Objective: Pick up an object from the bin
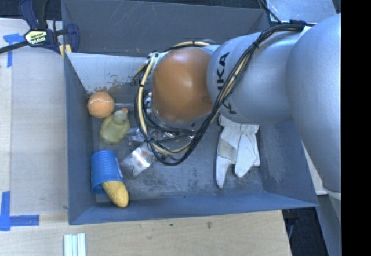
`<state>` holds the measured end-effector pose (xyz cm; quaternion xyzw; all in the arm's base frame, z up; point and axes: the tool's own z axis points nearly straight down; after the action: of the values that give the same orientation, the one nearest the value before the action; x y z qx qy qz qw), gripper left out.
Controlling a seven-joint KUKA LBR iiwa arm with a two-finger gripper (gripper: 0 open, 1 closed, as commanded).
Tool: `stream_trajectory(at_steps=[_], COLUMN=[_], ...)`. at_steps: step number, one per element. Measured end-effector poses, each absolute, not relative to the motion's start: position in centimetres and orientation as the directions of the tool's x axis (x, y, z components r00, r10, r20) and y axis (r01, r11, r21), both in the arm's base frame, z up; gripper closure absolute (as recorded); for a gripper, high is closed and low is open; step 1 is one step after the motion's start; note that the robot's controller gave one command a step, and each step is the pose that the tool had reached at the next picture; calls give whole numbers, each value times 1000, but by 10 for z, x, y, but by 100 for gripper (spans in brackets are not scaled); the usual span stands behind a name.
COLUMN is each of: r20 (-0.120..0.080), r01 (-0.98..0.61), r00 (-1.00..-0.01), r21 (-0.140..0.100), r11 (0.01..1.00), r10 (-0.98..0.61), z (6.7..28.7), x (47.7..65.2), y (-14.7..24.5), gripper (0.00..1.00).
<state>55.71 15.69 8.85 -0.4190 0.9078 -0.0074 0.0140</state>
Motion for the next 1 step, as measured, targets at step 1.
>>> stream_trajectory(at_steps=[1], r20=[-19], r01=[-760], r00=[-649], r21=[-25], r11=[649], r10=[-761], z=[88], x=[557], y=[157], gripper=[100])
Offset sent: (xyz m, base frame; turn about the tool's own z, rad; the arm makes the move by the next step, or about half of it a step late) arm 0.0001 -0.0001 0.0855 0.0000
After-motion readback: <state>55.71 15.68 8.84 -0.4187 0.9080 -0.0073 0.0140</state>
